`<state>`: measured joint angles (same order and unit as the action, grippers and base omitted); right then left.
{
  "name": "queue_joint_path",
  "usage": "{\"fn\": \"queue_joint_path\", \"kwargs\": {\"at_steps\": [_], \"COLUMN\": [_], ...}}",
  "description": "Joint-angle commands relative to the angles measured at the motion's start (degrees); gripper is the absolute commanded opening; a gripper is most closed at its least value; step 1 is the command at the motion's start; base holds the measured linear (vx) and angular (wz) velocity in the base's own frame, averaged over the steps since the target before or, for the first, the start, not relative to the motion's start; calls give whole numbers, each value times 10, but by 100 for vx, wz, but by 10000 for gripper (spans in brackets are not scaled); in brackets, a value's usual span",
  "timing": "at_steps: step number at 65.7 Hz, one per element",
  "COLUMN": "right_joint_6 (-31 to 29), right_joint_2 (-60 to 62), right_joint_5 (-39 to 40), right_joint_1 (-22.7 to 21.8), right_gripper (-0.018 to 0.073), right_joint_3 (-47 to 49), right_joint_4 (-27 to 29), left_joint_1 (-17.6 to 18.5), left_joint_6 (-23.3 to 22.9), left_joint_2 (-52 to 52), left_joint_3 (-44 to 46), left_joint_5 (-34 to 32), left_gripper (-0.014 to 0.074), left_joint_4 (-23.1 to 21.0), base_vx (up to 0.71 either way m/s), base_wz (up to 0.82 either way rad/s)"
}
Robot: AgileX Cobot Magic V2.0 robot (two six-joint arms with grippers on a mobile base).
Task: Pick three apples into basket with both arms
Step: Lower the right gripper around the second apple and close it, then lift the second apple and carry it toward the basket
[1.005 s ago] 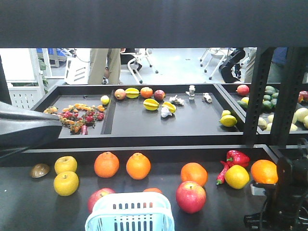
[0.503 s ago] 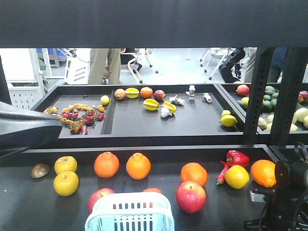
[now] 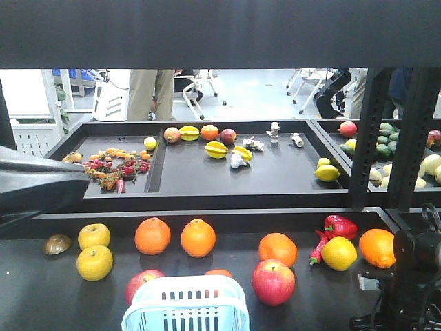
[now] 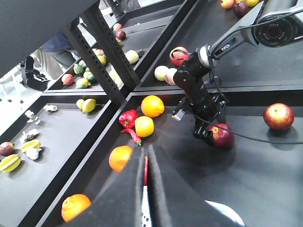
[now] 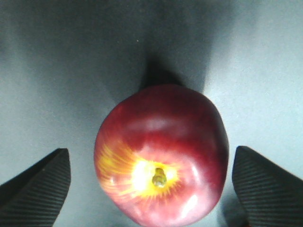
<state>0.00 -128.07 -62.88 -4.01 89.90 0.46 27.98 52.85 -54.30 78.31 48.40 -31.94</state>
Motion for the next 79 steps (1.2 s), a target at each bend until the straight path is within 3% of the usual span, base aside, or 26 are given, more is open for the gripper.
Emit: {"fn": "queue_joint_path", "kwargs": {"at_steps": [1, 18, 32, 59, 79], "right_joint_6": [0, 4, 8, 10, 3], "right_joint_2": [32, 11, 4, 4, 8], "right_joint_5": [-10, -49, -24, -21, -21], "right_joint_1": [-2, -2, -2, -2, -2], "right_gripper": [643, 633, 602, 351, 337], "right_joint_3": [14, 14, 15, 15, 15], "right_joint_4": [-5, -5, -5, -5, -5], "left_joint_1": [3, 3, 3, 3, 3], "left_joint_6": [-5, -5, -5, -5, -5], "left_joint_2": [4, 4, 4, 4, 4], "left_joint_3": [16, 16, 16, 16, 16], "left_joint_5": [-35, -35, -35, -35, -35], "left_gripper": [-8, -8, -8, -8, -8], "left_joint_4": [-17, -17, -17, -17, -17], "base_vx": [0, 0, 0, 0, 0], "base_wz": [0, 0, 0, 0, 0]}}
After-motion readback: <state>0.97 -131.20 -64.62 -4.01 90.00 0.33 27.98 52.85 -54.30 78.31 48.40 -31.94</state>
